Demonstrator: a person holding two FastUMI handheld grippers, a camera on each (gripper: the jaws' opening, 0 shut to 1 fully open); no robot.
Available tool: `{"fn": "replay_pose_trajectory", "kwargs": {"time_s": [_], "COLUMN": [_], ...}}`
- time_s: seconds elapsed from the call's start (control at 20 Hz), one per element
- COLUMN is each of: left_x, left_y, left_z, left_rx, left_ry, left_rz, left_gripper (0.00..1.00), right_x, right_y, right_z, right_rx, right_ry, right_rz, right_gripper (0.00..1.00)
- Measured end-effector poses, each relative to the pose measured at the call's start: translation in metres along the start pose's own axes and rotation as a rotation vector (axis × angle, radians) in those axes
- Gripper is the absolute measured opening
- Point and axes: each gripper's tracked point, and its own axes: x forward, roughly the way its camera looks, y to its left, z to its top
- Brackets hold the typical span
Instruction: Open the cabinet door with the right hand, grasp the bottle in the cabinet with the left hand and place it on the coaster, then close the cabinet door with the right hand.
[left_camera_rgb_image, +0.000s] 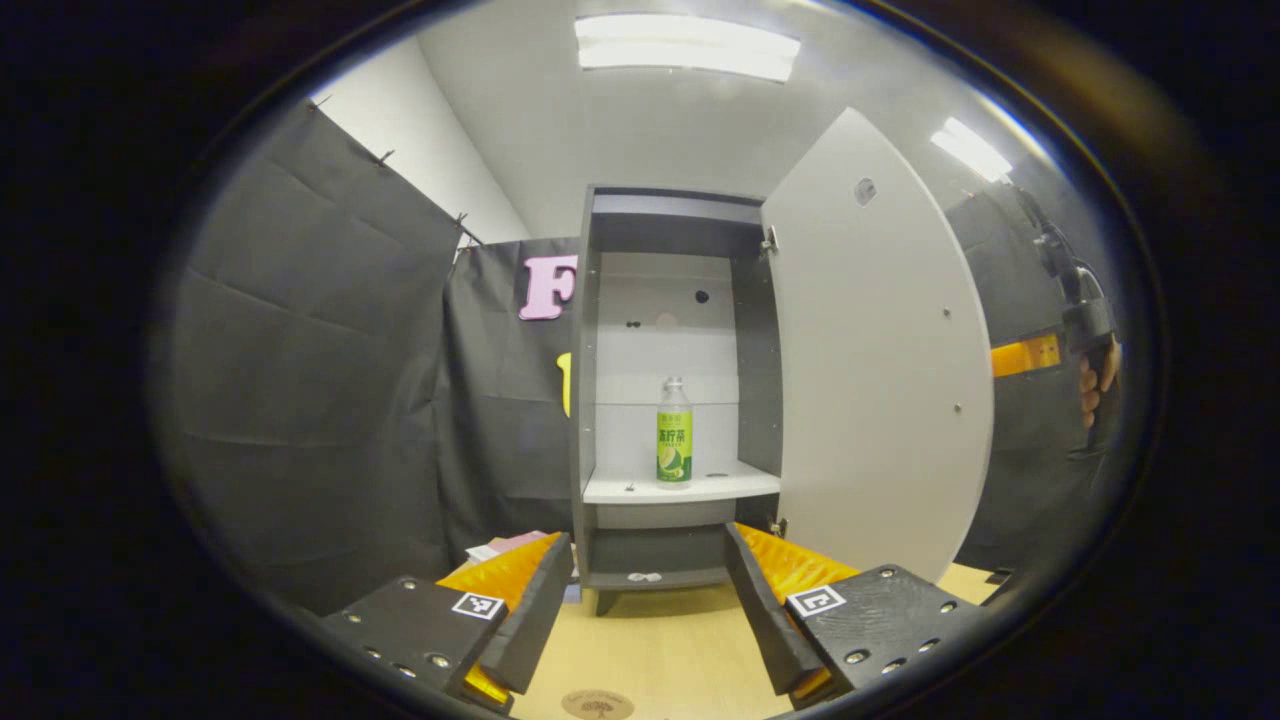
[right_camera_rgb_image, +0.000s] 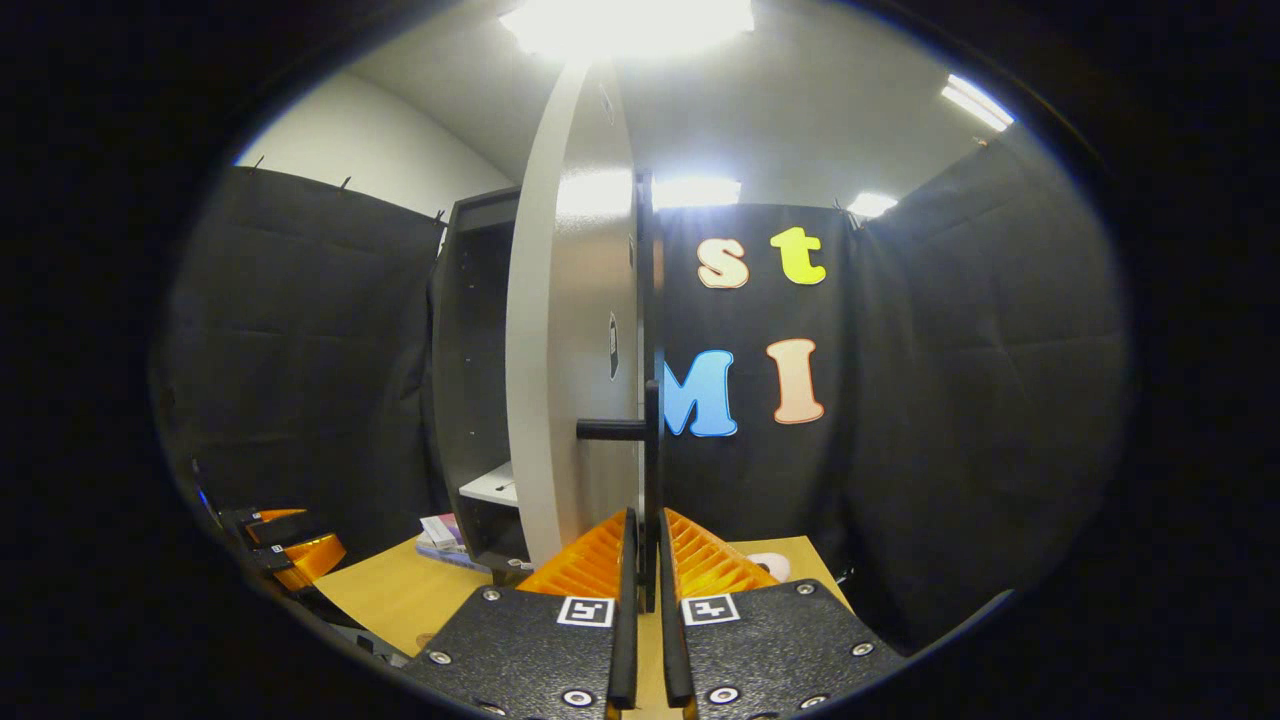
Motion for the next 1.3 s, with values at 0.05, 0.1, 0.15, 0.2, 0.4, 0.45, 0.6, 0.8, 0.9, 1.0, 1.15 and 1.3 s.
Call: {"fn": "replay_pose_trajectory", "kwargs": {"time_s": [0.05,0.1,0.15,0.2,0.4,0.45,0.6,0.8,0.9,1.0,1.15,1.3], "left_x": [0.014,0.028,0.042,0.055,0.106,0.122,0.167,0.222,0.249,0.274,0.312,0.348], "left_y": [-0.001,-0.002,-0.005,-0.008,-0.018,-0.02,-0.025,-0.025,-0.024,-0.026,-0.032,-0.036], "left_z": [0.003,0.006,0.008,0.01,0.021,0.023,0.024,0.026,0.025,0.022,0.008,-0.013], "left_rx": [-0.005,-0.013,-0.023,-0.034,-0.059,-0.06,-0.073,-0.088,-0.075,-0.067,-0.061,-0.041], "left_ry": [-0.004,-0.008,-0.009,-0.01,-0.013,-0.016,-0.005,0.0,-0.002,-0.001,0.022,0.051], "left_rz": [-0.013,-0.029,-0.045,-0.065,-0.135,-0.148,-0.183,-0.204,-0.213,-0.224,-0.242,-0.257], "left_gripper": [0.92,0.92,0.92,0.91,0.92,0.87,0.91,0.91,0.91,0.87,0.86,0.86], "right_x": [0.0,-0.004,-0.008,-0.013,-0.044,-0.049,-0.068,-0.079,-0.08,-0.081,-0.078,-0.074], "right_y": [0.0,-0.003,-0.005,-0.007,-0.028,-0.037,-0.065,-0.093,-0.099,-0.106,-0.108,-0.108], "right_z": [0.003,0.007,0.007,0.009,0.011,0.01,0.003,-0.007,-0.014,-0.022,-0.034,-0.041], "right_rx": [-0.001,-0.016,-0.036,-0.049,-0.066,-0.066,-0.084,-0.061,-0.037,-0.02,-0.003,0.007], "right_ry": [-0.011,-0.023,-0.034,-0.044,-0.077,-0.082,-0.08,-0.063,-0.055,-0.039,-0.02,-0.009], "right_rz": [-0.001,-0.015,-0.034,-0.055,-0.135,-0.168,-0.294,-0.43,-0.476,-0.524,-0.569,-0.605], "right_gripper": [0.1,0.1,0.1,0.15,0.79,0.88,0.95,0.95,0.95,0.96,0.95,0.95]}}
